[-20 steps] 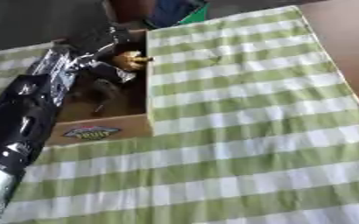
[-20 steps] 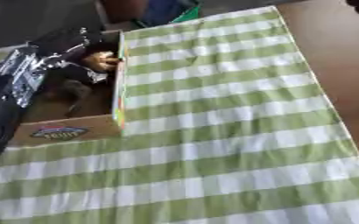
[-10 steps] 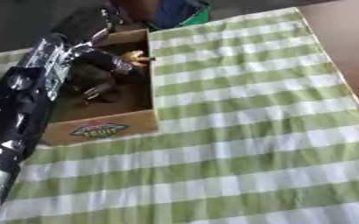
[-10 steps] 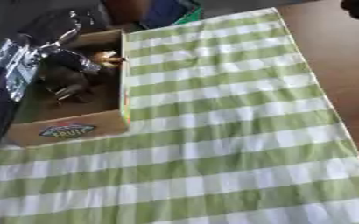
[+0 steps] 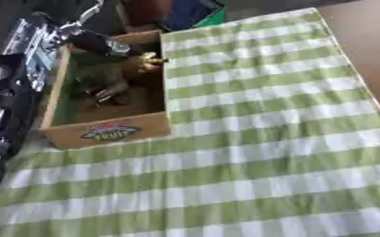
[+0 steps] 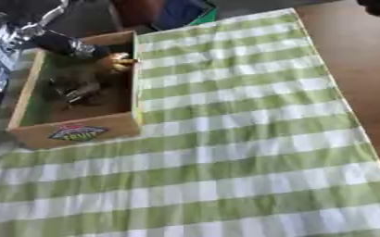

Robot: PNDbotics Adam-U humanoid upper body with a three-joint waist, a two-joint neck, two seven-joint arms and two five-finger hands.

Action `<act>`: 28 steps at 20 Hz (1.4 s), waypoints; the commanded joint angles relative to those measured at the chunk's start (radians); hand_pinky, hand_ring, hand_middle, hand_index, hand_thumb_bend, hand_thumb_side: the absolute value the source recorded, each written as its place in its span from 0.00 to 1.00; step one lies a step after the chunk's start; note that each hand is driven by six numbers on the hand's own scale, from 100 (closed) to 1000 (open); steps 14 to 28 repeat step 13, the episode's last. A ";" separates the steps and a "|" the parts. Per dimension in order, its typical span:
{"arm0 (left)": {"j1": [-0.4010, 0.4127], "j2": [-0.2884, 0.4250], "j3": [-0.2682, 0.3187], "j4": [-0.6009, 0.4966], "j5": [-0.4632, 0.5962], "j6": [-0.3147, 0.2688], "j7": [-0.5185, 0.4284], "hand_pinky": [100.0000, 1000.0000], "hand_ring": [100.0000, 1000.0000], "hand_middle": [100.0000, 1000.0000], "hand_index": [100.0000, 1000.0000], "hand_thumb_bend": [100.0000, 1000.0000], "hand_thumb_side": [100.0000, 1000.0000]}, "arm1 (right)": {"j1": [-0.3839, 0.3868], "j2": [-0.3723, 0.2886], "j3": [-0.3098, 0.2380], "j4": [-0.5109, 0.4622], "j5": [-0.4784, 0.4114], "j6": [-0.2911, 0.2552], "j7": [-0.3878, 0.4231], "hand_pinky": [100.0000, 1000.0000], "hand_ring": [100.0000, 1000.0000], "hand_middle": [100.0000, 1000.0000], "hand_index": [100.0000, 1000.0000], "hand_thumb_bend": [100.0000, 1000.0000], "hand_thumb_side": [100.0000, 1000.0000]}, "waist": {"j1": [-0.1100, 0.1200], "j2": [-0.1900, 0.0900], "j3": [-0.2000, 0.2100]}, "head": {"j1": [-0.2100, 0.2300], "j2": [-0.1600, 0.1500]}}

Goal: Pick up objects on the table and place them in the box.

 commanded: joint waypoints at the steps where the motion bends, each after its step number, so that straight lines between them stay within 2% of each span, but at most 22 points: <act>1: -0.002 0.049 0.025 -0.083 0.045 0.002 0.008 0.54 0.77 0.72 0.83 0.64 0.90 | -0.006 -0.015 -0.011 -0.019 -0.005 -0.004 -0.010 0.85 0.74 0.63 0.87 0.00 0.99 | -0.016 -0.033 0.011 | -0.012 0.027; 3: 0.015 0.050 0.048 -0.126 0.071 0.005 0.030 0.53 0.76 0.71 0.83 0.54 0.89 | -0.007 -0.018 -0.011 -0.019 -0.006 -0.007 -0.016 0.85 0.75 0.63 0.87 0.00 0.99 | -0.023 -0.042 0.022 | -0.018 0.045; 7: 0.065 0.046 0.112 -0.214 0.125 0.026 0.083 0.53 0.73 0.68 0.84 0.39 0.88 | -0.005 -0.020 -0.013 -0.019 -0.010 -0.017 -0.031 0.85 0.75 0.63 0.87 0.00 0.99 | -0.043 -0.058 0.042 | -0.028 0.076; 9: 0.099 0.039 0.139 -0.256 0.151 0.048 0.109 0.53 0.72 0.68 0.85 0.38 0.88 | -0.001 -0.020 -0.015 -0.019 -0.011 -0.020 -0.039 0.85 0.75 0.63 0.87 0.00 0.99 | -0.054 -0.065 0.054 | -0.032 0.083; 11: 0.137 0.026 0.164 -0.298 0.177 0.073 0.135 0.51 0.70 0.65 0.86 0.17 0.95 | -0.001 -0.017 -0.018 -0.019 -0.013 -0.026 -0.049 0.84 0.76 0.64 0.87 0.00 1.00 | -0.067 -0.072 0.065 | -0.037 0.087; 12: 0.157 0.016 0.180 -0.319 0.190 0.085 0.148 0.51 0.69 0.65 0.86 0.14 0.96 | -0.002 -0.016 -0.020 -0.019 -0.015 -0.031 -0.056 0.84 0.76 0.64 0.87 0.00 1.00 | -0.075 -0.075 0.071 | -0.040 0.090; 13: 0.178 0.006 0.194 -0.340 0.203 0.098 0.161 0.51 0.69 0.64 0.86 0.13 0.96 | -0.004 -0.015 -0.020 -0.019 -0.017 -0.037 -0.063 0.84 0.76 0.64 0.87 0.00 1.00 | -0.080 -0.078 0.075 | -0.041 0.091; 28: 0.178 0.006 0.194 -0.340 0.203 0.098 0.161 0.51 0.69 0.64 0.86 0.13 0.96 | -0.004 -0.015 -0.020 -0.019 -0.017 -0.037 -0.063 0.84 0.76 0.64 0.87 0.00 1.00 | -0.080 -0.078 0.075 | -0.041 0.091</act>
